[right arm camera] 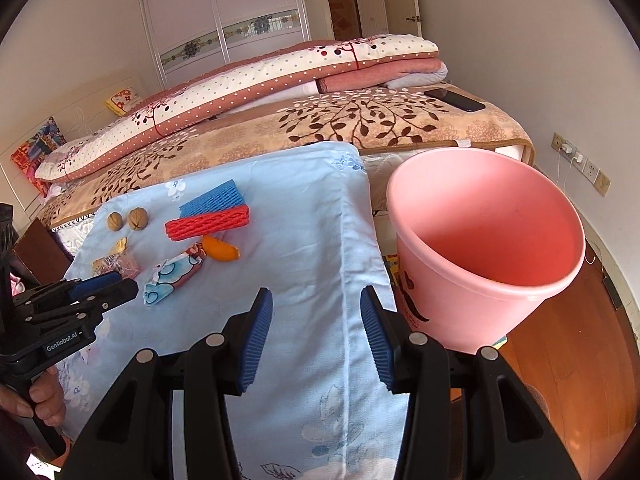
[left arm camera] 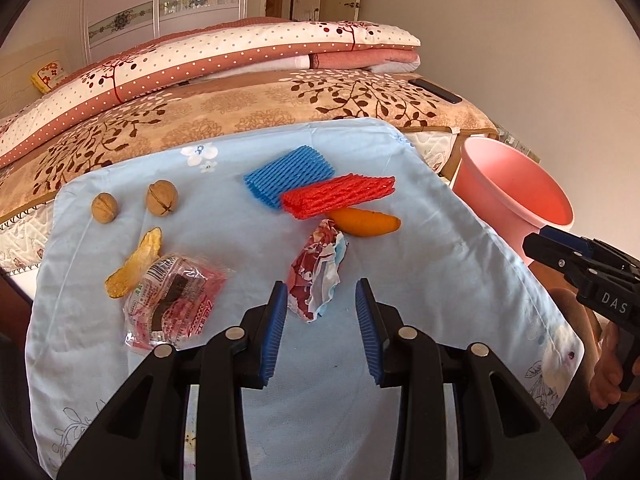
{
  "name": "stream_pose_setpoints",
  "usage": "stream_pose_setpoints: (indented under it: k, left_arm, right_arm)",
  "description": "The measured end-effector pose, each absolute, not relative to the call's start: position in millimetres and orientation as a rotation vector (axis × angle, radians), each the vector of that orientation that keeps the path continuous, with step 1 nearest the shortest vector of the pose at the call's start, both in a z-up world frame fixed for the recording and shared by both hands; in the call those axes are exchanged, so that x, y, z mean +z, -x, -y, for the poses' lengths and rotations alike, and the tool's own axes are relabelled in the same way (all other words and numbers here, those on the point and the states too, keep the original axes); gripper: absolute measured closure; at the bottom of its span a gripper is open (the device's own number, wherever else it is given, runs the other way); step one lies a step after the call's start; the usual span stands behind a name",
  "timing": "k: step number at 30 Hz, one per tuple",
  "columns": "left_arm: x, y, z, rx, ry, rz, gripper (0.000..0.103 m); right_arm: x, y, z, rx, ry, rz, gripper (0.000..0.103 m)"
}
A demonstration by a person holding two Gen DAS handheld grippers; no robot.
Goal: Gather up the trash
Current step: 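Grasp the red-white candy wrapper with the left tool while the right tool grasps the orange peel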
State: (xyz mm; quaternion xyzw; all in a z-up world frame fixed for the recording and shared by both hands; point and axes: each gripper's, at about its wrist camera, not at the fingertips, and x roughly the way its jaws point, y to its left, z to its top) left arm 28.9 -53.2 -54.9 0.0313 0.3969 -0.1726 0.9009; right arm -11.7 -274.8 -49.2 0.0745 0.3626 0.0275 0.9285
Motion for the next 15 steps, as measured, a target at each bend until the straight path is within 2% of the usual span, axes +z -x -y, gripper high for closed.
stream_pose_setpoints:
  k: [15]
  left_arm:
    - [-82.9, -69.8, 63.8, -0.338, -0.109, -0.905, 0.067]
  right_arm:
    - [-57.1, -11.0, 249.4, 0.233, -0.170, -0.816, 0.058]
